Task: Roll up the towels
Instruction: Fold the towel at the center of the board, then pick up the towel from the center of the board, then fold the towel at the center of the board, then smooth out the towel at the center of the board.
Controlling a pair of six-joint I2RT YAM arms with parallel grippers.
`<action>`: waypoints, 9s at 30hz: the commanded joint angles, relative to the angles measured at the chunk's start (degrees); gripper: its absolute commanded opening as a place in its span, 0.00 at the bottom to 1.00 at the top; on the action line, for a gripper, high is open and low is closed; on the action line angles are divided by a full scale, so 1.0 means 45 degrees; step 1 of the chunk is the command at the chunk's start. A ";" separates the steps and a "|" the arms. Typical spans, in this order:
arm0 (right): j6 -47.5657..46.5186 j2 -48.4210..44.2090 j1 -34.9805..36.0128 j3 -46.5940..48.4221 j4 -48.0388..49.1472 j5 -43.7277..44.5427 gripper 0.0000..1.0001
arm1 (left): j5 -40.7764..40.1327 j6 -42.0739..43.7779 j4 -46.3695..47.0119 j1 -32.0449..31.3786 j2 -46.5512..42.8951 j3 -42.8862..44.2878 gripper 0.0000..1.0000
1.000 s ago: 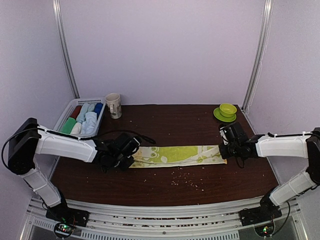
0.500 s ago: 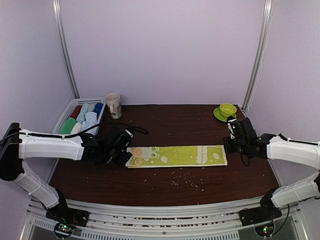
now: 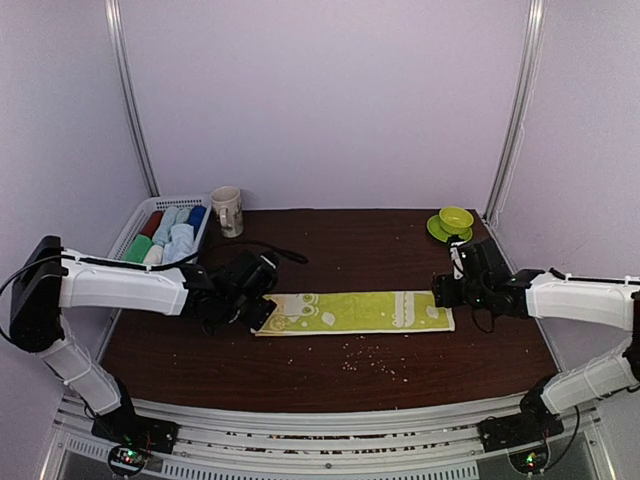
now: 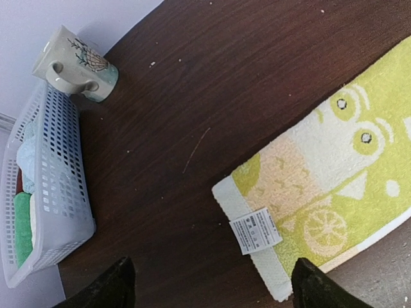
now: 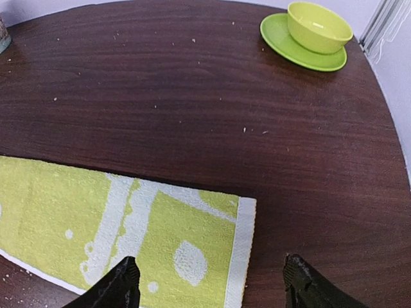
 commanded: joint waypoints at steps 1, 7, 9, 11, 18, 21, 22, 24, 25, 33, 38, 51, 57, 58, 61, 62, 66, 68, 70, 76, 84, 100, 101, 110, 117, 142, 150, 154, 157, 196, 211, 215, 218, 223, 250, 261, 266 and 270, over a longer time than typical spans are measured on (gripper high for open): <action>0.1177 0.1064 -0.0725 -0.0238 0.0659 -0.1021 0.76 | 0.0153 -0.0197 0.1050 0.0334 0.0646 0.0424 0.86; 0.1827 0.2724 -0.1858 -0.0067 0.1217 -0.2301 0.63 | 0.0198 -0.0398 0.1902 0.0854 0.1371 0.0678 0.84; 0.1889 0.2976 -0.1972 0.0139 0.1247 -0.2463 0.56 | -0.0026 -0.0400 0.2037 0.1037 0.1701 0.0821 0.83; 0.1973 0.3064 -0.1974 0.0275 0.1490 -0.2932 0.53 | -0.0204 -0.0365 0.2267 0.1226 0.1965 0.1043 0.82; 0.3360 0.3556 -0.1965 0.0425 0.3758 -0.5143 0.53 | -0.0971 -0.0406 0.2671 0.1388 0.3700 0.2838 0.80; 0.4176 0.4072 -0.1955 0.0172 0.5342 -0.5755 0.53 | -0.1010 -0.0326 0.2607 0.1380 0.4651 0.3545 0.80; 0.4404 0.4312 -0.1955 0.0116 0.5753 -0.5899 0.53 | -0.0960 -0.0292 0.2594 0.1374 0.4917 0.3663 0.80; 0.4668 0.4843 -0.1955 0.0153 0.6171 -0.6047 0.53 | -0.0963 -0.0339 0.2583 0.1382 0.5311 0.3722 0.79; 0.4788 0.5087 -0.1955 0.0151 0.6387 -0.6131 0.53 | -0.1066 -0.0333 0.2584 0.1384 0.5439 0.3690 0.79; 0.5128 0.6167 -0.2078 0.0234 0.6808 -0.5675 0.54 | -0.2119 -0.0258 0.2419 0.1371 0.5945 0.2823 0.79; 0.5253 0.6249 -0.2403 0.0168 0.6735 -0.5486 0.55 | -0.2438 -0.0541 0.2301 0.1361 0.6024 0.2096 0.79; 0.3850 0.3410 -0.2542 0.0605 0.3439 -0.4783 0.71 | -0.1913 -0.0453 0.1984 0.1371 0.3788 0.2187 0.98; 0.3133 0.2368 -0.2608 -0.0364 0.2439 -0.3787 0.74 | -0.1109 -0.0921 0.2013 0.1343 0.2374 0.1415 0.98; 0.3075 0.2427 -0.2627 -0.0466 0.2390 -0.3779 0.74 | -0.0979 -0.1014 0.2137 0.1297 0.2122 0.1163 0.98; 0.3090 0.2686 -0.2686 -0.0708 0.2384 -0.3871 0.74 | -0.0723 -0.1313 0.2316 0.1065 0.1438 0.0428 0.98; 0.3101 0.2730 -0.2696 -0.0775 0.2422 -0.3875 0.74 | -0.0694 -0.1412 0.2304 0.0949 0.1236 0.0241 0.98; 0.3164 0.2847 -0.2715 -0.1069 0.2543 -0.3800 0.74 | -0.0709 -0.1787 0.2262 0.0451 0.0389 -0.0511 0.98; 0.3146 0.3041 -0.2716 -0.1257 0.2669 -0.3842 0.74 | -0.0712 -0.1937 0.2251 0.0237 0.0072 -0.0778 0.98; 0.3130 0.3346 -0.2717 -0.1446 0.2923 -0.4042 0.73 | -0.0746 -0.2083 0.2241 0.0046 -0.0174 -0.0986 0.98; 0.3244 0.3552 -0.2697 -0.1301 0.2833 -0.4265 0.66 | -0.0989 -0.2385 0.1975 -0.0454 -0.0511 -0.1122 0.98; 0.3554 0.4566 -0.2649 -0.1228 0.3446 -0.5640 0.50 | -0.1361 -0.2591 0.1811 -0.0901 -0.0895 -0.1106 0.98; 0.2948 0.3398 -0.2593 -0.0131 0.1467 -0.4116 0.00 | -0.1673 -0.2759 0.1447 -0.1369 -0.0893 -0.1013 0.98; 0.2800 0.3034 -0.2657 0.0159 0.0987 -0.3693 0.00 | -0.1726 -0.2825 0.1348 -0.1398 -0.0894 -0.1023 0.98; 0.1656 0.0693 -0.4673 0.2036 -0.1557 -0.3245 0.00 | -0.1681 -0.3272 0.1046 -0.1519 -0.1187 -0.1642 0.98; 0.1798 0.1131 -0.3188 0.3195 -0.1814 -0.4222 0.00 | -0.1420 -0.3373 0.1032 -0.1520 -0.1117 -0.1755 0.98; 0.3044 0.5865 0.2947 0.6336 -0.0910 -0.3217 0.00 | -0.1295 -0.3773 0.1054 -0.1649 -0.0682 -0.2054 0.98; 0.3165 0.6841 0.3571 0.6920 -0.0872 -0.3138 0.00 | -0.1315 -0.3864 0.1121 -0.1656 -0.0756 -0.2315 0.98; 0.3222 0.7165 0.3873 0.7127 -0.0838 -0.3128 0.00 | -0.1296 -0.3882 0.1184 -0.1656 -0.0708 -0.2378 0.98; 0.3247 0.7420 0.4019 0.7329 -0.0841 -0.3126 0.00 | -0.1276 -0.3918 0.1209 -0.1656 -0.0651 -0.2409 0.98; 0.4441 0.5109 0.0449 0.2758 0.3233 -0.4852 0.27 | 0.2668 -0.2318 0.4155 -0.0778 0.2090 0.1353 0.90; 0.4553 0.5707 -0.0556 0.1133 0.4270 -0.5396 0.14 | 0.4067 -0.1547 0.3613 0.0551 0.5857 0.4611 0.77; 0.4450 0.5617 -0.0568 0.0710 0.4158 -0.5198 0.14 | 0.4078 -0.1424 0.3512 0.0551 0.6522 0.4945 0.72; 0.4380 0.5684 -0.0568 0.0475 0.4121 -0.5028 0.14 | 0.3735 -0.1381 0.3235 0.0550 0.6891 0.5132 0.65; 0.4240 0.5780 -0.0577 0.0258 0.3987 -0.4598 0.13 | 0.2796 -0.1400 0.2946 0.0551 0.6793 0.4835 0.54; 0.6606 0.6840 -0.1377 0.1589 0.9726 -0.9226 0.48 | 0.6410 -0.1882 0.5052 -0.0500 0.4666 0.5241 0.36; 0.8908 0.9613 -0.2142 0.1444 1.3611 -1.0171 0.40 | 0.7139 -0.2628 0.5453 -0.0524 0.7049 0.5084 0.00; 0.8679 0.9809 -0.2442 0.1330 1.2995 -0.9762 0.40 | 0.6558 -0.3065 0.5311 -0.0524 0.7216 0.4167 0.00; 0.8505 1.0063 -0.2656 0.1268 1.2535 -0.9458 0.40 | 0.6146 -0.3224 0.5240 -0.0523 0.7141 0.3391 0.00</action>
